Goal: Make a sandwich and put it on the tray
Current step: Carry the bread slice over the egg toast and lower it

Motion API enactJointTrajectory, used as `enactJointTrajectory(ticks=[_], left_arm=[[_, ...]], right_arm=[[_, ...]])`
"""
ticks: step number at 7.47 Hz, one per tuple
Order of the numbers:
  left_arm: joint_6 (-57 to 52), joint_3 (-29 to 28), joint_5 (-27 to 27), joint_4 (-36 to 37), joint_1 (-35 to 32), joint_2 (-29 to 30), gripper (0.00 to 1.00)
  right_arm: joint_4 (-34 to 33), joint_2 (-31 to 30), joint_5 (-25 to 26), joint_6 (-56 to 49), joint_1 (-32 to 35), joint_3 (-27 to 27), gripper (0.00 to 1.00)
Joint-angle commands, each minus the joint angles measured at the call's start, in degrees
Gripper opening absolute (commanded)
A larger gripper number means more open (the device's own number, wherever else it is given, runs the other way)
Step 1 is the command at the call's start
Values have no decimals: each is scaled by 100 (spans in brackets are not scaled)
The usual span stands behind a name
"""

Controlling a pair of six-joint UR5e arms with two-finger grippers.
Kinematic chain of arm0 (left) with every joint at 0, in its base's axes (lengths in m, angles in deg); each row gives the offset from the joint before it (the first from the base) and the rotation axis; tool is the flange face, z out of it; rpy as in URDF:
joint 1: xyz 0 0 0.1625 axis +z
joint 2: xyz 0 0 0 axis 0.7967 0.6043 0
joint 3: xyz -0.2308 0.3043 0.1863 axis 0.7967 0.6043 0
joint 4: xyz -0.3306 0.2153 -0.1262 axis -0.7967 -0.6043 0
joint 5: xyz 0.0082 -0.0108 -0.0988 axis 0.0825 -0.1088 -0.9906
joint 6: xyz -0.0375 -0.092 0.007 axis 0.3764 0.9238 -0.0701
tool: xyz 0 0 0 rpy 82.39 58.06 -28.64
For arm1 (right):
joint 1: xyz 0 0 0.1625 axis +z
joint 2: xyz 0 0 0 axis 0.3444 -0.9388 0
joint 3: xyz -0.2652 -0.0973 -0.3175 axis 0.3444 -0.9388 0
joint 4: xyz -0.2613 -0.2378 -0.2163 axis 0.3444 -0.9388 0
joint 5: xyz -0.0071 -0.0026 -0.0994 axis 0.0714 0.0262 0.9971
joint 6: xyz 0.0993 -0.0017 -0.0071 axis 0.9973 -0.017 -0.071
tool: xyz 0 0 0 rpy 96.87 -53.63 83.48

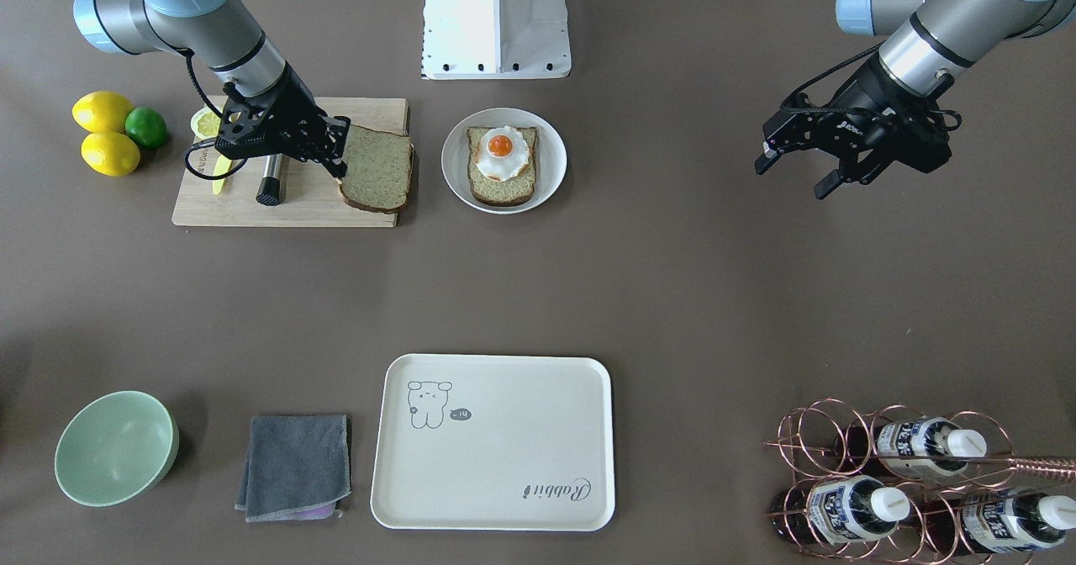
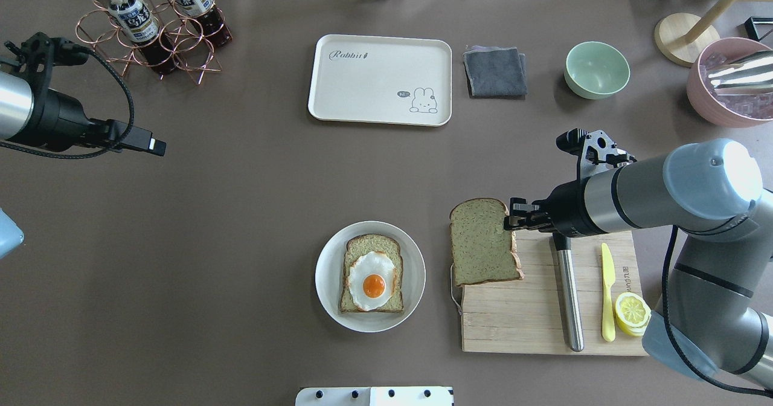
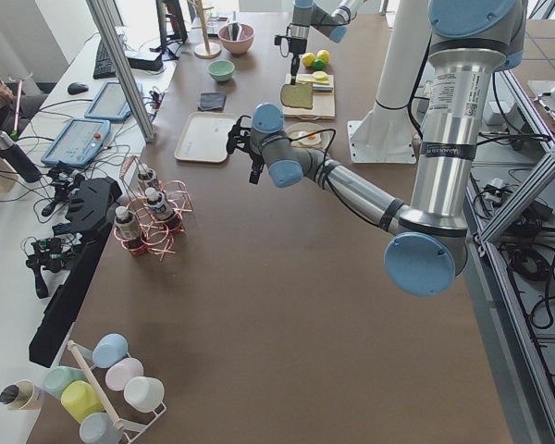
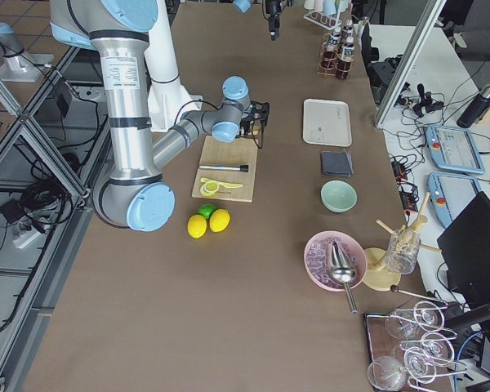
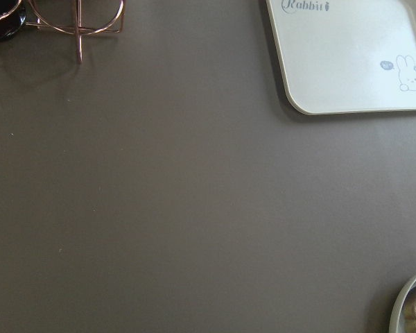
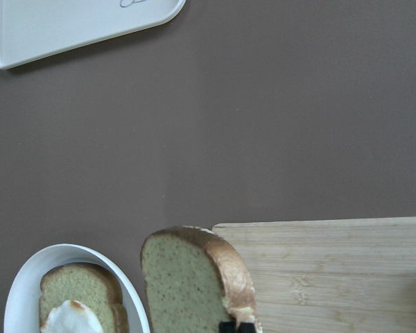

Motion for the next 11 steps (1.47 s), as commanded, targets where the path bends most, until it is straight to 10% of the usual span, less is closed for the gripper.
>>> enactJointTrajectory(ticks=[1,11], left_arm=[[0,0,-1,-13,0,4,98],[141,-35,-63,-22,0,31,98]], right_arm=[[-26,452,-7,441,-43,61,0],[0,1686,1320,1182,-1397,-792,0]])
